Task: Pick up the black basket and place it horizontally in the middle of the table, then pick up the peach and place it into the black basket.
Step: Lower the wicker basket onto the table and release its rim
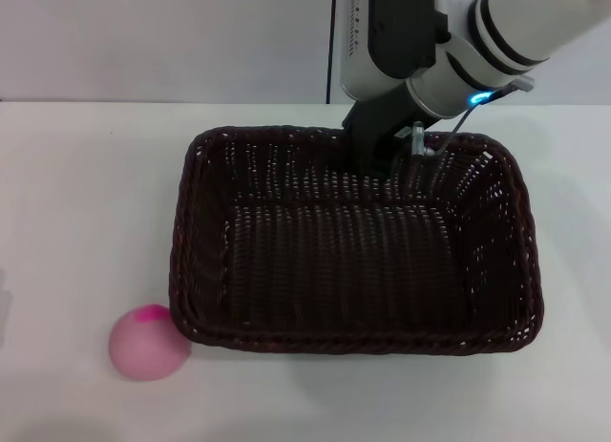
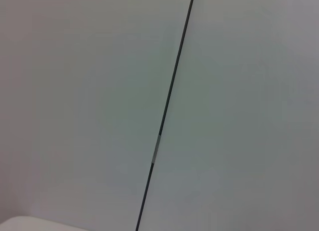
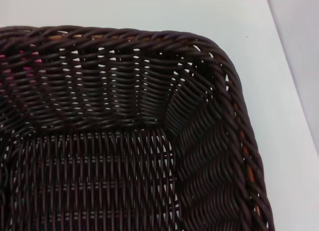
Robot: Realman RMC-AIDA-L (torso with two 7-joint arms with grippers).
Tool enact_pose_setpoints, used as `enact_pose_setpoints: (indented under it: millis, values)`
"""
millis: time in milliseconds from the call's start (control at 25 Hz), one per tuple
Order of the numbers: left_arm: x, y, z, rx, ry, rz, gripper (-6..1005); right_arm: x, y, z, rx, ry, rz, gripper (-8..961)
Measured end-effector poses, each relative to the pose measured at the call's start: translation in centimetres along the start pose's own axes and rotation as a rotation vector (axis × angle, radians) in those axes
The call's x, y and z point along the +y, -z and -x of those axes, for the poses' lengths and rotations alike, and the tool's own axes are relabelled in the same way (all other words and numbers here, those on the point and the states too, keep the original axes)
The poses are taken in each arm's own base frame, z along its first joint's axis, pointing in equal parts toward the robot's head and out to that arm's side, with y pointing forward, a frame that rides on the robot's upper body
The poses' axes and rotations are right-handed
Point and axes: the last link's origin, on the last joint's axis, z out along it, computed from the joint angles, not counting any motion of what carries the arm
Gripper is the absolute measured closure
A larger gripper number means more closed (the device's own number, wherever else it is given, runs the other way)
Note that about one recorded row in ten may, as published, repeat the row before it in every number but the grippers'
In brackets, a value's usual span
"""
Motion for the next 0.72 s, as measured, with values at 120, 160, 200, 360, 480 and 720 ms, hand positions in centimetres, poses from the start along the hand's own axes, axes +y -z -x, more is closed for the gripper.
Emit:
enact_pose_setpoints:
  millis: [120, 160, 200, 360, 480, 720]
  values:
    - [0.1, 0.0, 0.1, -0.004, 0.000, 0.007, 385, 0.2, -0.2, -0.2, 0.006, 0.002, 0.003, 806]
    - [0.1, 0.0, 0.1, -0.005, 0.000, 0.008, 386, 0.2, -0.2, -0.2, 0.006, 0.002, 0.003, 799]
    - [0.1, 0.0, 0.1, -0.005, 0.000, 0.008, 386, 0.3, -0.3, -0.2, 0.012, 0.006, 0.007, 791]
    - [0.2, -0.1, 0.1, -0.005, 0.000, 0.012, 387, 1.2, -1.2, -0.5, 0.050, 0.058, 0.010, 760]
    - [0.3, -0.2, 0.0, -0.001, 0.001, 0.026, 388, 1.7, -2.0, -0.5, 0.071, 0.100, -0.004, 727]
    - [0.5, -0.4, 0.1, -0.003, 0.004, 0.033, 390, 2.1, -2.5, -0.2, 0.077, 0.112, -0.015, 624]
